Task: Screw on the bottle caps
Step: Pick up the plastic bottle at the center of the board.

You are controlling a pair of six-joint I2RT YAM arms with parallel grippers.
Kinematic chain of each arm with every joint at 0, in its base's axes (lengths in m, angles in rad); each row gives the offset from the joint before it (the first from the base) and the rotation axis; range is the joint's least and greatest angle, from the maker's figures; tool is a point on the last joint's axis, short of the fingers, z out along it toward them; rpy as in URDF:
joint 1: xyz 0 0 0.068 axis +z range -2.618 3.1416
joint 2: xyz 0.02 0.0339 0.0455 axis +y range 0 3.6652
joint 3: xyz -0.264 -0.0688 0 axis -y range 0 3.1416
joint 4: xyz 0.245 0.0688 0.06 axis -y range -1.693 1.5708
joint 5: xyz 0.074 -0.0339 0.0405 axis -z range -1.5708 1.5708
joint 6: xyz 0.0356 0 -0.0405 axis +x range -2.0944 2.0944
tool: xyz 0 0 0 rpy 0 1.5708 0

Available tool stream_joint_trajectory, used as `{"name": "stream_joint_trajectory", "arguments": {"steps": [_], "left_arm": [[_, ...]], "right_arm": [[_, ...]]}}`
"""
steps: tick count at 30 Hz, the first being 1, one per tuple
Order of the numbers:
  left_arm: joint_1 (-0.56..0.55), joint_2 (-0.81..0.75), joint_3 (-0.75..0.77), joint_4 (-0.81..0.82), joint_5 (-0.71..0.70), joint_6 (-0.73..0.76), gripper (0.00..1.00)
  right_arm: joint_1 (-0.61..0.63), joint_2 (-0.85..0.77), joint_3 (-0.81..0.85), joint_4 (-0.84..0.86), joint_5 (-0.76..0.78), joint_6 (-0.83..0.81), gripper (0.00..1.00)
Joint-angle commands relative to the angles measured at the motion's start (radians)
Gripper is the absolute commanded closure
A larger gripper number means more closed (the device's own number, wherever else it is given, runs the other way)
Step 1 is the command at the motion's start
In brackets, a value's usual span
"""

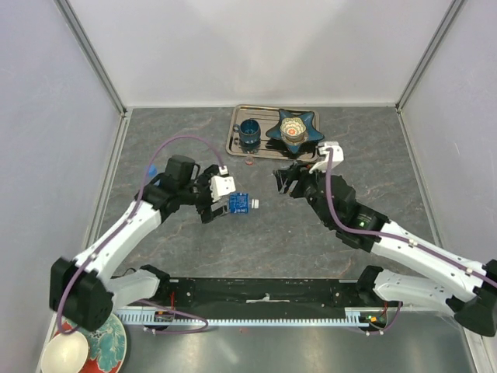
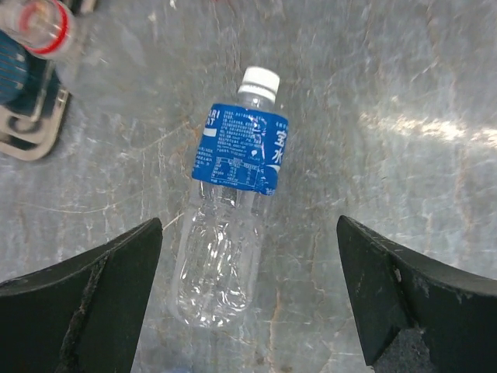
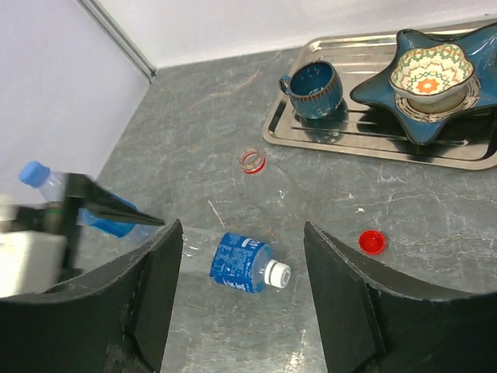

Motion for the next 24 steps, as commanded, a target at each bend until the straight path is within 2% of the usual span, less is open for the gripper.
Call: {"name": "stream_joint_trajectory", "arguments": {"steps": [1,7,10,13,17,21,24], "left_arm": [[0.015,0.201,0.103,0.03,-0.023,0.21,0.01],[0.063,0.374,0.186,-0.024,-0.038,0.394,0.01],[0.086,0.451,0.228,-0.024,-0.072,0.423,0.01],[0.1,0.55,0.312,-0.097,-0.079,0.437,0.01],[0.1,0.67,0.431,-0.255,-0.041,0.48,0.01],[0.1,0.727,0.511,-0.486,0.005,0.52,0.01],[0.098,0.718,0.516,-0.551,0.039,0.563,0.01]], "right_arm": [[0.004,-0.079,-0.025,-0.057,0.043,0.069,0.29],[0.004,-0.111,-0.063,-0.132,0.046,0.216,0.29],[0.004,-0.122,-0.08,-0.135,0.022,0.238,0.3],[0.004,-0.128,-0.092,-0.137,0.016,0.245,0.3],[0.004,-0.127,-0.1,-0.137,0.009,0.247,0.29],[0.004,-0.108,-0.099,-0.141,-0.001,0.247,0.27],[0.002,-0.084,-0.095,-0.14,-0.018,0.25,0.27]]}}
